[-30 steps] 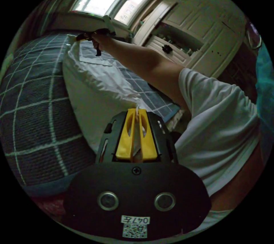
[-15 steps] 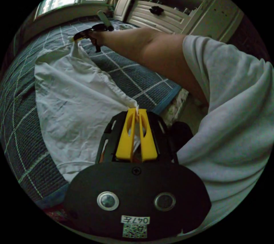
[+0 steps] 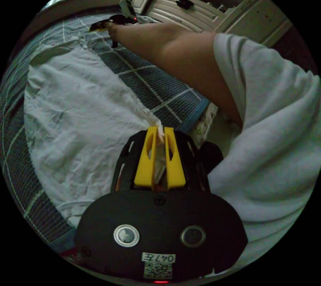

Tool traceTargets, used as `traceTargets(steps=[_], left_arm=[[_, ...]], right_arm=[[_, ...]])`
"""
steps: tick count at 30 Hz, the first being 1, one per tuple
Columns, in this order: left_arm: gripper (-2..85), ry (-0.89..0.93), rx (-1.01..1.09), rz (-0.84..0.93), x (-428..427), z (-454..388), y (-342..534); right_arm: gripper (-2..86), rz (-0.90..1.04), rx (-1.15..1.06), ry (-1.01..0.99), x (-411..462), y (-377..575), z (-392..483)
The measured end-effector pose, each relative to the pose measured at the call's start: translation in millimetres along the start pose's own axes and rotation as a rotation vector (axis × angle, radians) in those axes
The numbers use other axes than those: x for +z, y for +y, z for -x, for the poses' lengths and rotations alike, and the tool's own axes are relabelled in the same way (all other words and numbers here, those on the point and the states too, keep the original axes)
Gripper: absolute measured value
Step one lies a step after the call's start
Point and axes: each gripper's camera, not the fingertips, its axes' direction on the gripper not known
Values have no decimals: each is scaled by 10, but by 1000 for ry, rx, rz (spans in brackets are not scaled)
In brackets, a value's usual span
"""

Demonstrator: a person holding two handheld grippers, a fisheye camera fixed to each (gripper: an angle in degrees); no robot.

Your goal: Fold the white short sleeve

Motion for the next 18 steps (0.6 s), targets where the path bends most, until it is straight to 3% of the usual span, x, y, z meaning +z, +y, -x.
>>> traceTargets(steps=[2, 4, 7, 11, 15, 18], left_arm=[[47, -15, 20, -10, -19, -18, -58], [50, -33, 39, -6, -27, -49, -98], [51, -81, 77, -12, -110, -91, -100], [35, -15, 66, -50, -362, 61, 15], [13, 100, 16, -72, -574, 323, 158], [-3, 41, -35, -63, -681, 576, 287]], right_arm=[[64, -84, -120, 22, -194, 44, 170], [64, -50, -276, 13, -226, 30, 487], [69, 62, -342, 2, -80, -26, 799], [45, 43, -417, 15, -76, -20, 1124], [28, 202, -511, 288, 77, 83, 1318], [35, -10, -385, 208, -325, 122, 1278]])
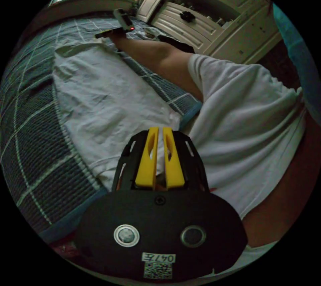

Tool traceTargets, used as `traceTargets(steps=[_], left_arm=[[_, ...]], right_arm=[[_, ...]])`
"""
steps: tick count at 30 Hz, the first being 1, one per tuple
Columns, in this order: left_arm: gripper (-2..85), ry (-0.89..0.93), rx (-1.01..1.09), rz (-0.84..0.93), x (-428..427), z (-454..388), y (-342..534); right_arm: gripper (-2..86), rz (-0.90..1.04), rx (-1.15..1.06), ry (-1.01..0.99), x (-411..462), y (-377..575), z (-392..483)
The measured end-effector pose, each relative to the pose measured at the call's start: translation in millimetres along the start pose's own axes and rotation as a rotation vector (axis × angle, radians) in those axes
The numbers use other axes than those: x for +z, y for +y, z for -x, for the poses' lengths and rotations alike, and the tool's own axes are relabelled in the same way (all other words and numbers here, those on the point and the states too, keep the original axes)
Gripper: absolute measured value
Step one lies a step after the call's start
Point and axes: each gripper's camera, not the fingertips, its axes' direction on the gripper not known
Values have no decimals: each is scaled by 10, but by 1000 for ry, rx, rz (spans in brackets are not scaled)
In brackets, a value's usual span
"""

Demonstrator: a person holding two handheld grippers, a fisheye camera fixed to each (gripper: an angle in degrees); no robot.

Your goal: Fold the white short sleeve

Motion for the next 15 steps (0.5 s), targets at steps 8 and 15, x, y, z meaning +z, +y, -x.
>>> traceTargets(steps=[8, 15], left_arm=[[-10, -52, -101, -22, -42, 608, 189], [-10, -55, -156, 2, 21, 814, 353]], right_arm=[[14, 211, 43, -63, -70, -100, 48], [25, 207, -63, 135, -565, 74, 442]])
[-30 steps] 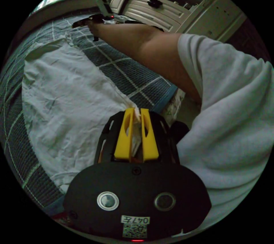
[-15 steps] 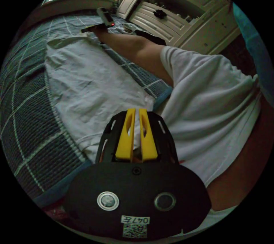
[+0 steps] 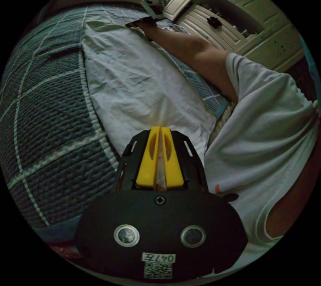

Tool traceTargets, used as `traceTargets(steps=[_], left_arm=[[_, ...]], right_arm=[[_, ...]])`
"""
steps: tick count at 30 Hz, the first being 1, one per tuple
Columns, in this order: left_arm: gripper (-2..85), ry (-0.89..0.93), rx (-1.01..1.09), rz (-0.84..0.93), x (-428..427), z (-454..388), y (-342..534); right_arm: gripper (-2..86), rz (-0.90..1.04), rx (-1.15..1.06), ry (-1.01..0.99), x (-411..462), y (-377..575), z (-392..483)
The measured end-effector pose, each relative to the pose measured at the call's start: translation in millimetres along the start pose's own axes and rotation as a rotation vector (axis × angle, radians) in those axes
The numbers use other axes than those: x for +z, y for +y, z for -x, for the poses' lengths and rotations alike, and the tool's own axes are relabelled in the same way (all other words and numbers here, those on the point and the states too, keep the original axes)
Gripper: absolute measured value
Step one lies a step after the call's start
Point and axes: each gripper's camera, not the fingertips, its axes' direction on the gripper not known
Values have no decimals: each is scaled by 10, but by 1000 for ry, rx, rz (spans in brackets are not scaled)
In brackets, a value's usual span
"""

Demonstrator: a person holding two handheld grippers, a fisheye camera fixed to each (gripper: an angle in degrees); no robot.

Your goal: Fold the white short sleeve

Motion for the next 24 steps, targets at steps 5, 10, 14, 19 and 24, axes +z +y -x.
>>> traceTargets(steps=[5, 10, 14, 19, 24], left_arm=[[-10, -20, 12, -4, -58, 41, 119], [-8, -5, -5, -3, -100, 48, 251], [11, -87, 61, -50, -383, -144, 447], [13, -295, 73, -82, -691, -190, 809], [69, -205, 55, -45, -649, -154, 1088]], right_arm=[[8, -298, 47, -3, -925, 142, 75], [0, 46, -269, -141, -959, -11, 729], [5, -118, -67, -180, -1657, 241, 510], [41, -316, -154, -359, -3500, 1646, 588], [50, -281, -139, -379, -4811, 3486, 950]])
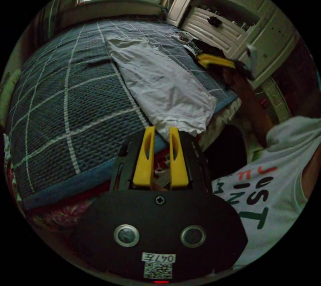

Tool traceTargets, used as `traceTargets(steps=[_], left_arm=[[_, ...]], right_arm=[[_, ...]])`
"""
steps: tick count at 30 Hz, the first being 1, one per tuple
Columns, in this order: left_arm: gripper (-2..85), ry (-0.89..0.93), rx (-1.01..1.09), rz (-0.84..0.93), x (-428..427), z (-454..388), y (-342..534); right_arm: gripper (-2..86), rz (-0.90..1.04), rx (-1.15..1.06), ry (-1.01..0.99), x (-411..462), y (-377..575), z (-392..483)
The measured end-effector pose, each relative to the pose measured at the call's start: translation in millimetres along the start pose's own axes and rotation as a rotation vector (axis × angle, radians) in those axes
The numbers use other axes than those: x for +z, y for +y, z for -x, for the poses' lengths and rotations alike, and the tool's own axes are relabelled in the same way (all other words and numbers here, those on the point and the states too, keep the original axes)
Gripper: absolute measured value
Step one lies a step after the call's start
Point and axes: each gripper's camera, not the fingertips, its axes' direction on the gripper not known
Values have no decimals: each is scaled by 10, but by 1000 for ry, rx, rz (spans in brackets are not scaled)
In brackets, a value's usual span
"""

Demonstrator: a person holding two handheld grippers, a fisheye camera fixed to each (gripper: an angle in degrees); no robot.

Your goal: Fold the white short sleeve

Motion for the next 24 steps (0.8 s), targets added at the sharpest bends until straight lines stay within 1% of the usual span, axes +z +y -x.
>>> traceTargets(steps=[3, 5, 7, 9, 11, 13, 14, 16, 17, 19, 20, 21, 22, 23, 24], left_arm=[[84, 74, -50, -4, 95, 37, 120], [94, 202, -132, 13, 229, 81, 199], [98, 290, -218, -21, 270, 109, 284], [102, 347, -289, -41, 281, 116, 366], [105, 387, -339, -57, 296, 67, 466], [103, 394, -349, -65, 294, -24, 520], [97, 378, -338, -58, 292, -111, 543], [85, 335, -309, -47, 267, -269, 578], [82, 320, -290, -40, 243, -379, 608], [96, 299, -258, -55, 186, -541, 668], [119, 266, -216, -64, 144, -661, 700], [131, 240, -181, -67, 124, -732, 712], [154, 171, -75, -72, 85, -909, 734], [165, 73, 57, -74, 49, -1125, 769], [170, 16, 137, -77, 33, -1246, 798]], right_arm=[[51, 59, 139, 32, -589, 677, 544], [56, 77, 228, 30, -814, 942, 783], [67, 85, 331, 2, -1018, 1104, 989], [74, 78, 354, -17, -1162, 1079, 1119], [80, 80, 304, -2, -1289, 973, 1279], [84, 136, 135, 49, -1399, 787, 1570], [85, 155, 89, 66, -1425, 744, 1651], [90, 200, -76, 150, -1559, 617, 1990], [92, 214, -116, 179, -1592, 592, 2073], [99, 267, -293, 346, -1708, 518, 2403], [101, 272, -345, 395, -1733, 508, 2486], [97, 270, -448, 476, -1781, 494, 2638], [93, 268, -544, 509, -1824, 481, 2761], [91, 270, -581, 508, -1843, 472, 2806], [89, 287, -631, 491, -1868, 451, 2860]])
